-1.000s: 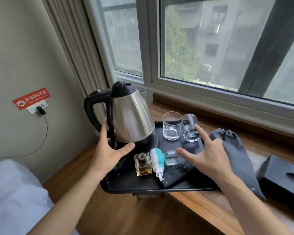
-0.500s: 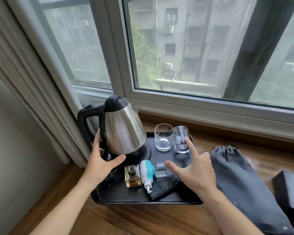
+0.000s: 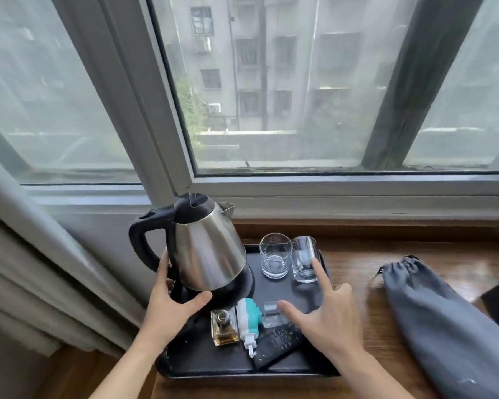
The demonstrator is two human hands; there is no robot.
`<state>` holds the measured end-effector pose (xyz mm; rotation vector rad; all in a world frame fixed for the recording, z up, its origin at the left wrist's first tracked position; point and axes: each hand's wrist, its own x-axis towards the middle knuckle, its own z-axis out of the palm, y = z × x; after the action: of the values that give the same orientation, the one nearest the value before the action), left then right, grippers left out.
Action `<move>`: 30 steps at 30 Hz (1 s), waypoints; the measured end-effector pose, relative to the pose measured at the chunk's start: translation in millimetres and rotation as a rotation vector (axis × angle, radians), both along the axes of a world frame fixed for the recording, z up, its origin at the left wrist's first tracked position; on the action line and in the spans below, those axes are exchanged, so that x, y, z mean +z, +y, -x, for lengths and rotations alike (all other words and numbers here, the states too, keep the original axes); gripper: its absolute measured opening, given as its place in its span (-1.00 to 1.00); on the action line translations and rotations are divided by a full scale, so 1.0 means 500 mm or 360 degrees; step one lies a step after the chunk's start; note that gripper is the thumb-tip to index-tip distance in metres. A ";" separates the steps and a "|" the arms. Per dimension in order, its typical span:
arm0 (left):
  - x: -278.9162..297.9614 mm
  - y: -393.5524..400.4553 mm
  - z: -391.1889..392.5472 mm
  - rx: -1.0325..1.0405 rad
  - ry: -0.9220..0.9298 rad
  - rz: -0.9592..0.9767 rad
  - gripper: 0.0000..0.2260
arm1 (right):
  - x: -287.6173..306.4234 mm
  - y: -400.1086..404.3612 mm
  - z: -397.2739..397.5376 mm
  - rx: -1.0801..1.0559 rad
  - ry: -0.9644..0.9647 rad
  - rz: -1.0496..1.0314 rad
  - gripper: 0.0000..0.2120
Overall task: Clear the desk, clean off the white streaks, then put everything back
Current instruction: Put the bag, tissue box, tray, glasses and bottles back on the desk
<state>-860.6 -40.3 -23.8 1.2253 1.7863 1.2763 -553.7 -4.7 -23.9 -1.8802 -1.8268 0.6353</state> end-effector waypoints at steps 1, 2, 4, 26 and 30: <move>-0.004 0.012 0.007 -0.0028 -0.0005 -0.0009 0.07 | -0.003 0.005 0.008 -0.0014 -0.0030 0.0002 0.12; -0.008 0.021 0.013 -0.0056 -0.0021 -0.0011 0.06 | -0.007 0.009 0.014 -0.0025 -0.0051 0.0006 0.13; -0.020 0.038 0.027 -0.0089 -0.0046 -0.0008 0.06 | -0.014 0.014 0.026 -0.0042 -0.0057 0.0014 0.12; -0.075 0.109 0.045 -0.0184 -0.0046 0.0008 0.11 | -0.060 0.080 0.043 -0.0154 -0.0141 0.0053 0.08; -0.077 0.111 0.045 -0.0188 -0.0037 0.0010 0.11 | -0.065 0.081 0.050 -0.0174 -0.0202 0.0060 0.08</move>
<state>-883.2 15.4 -62.2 1.2878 1.6744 1.2123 -578.5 36.0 -56.5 -2.0718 -1.7848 0.5268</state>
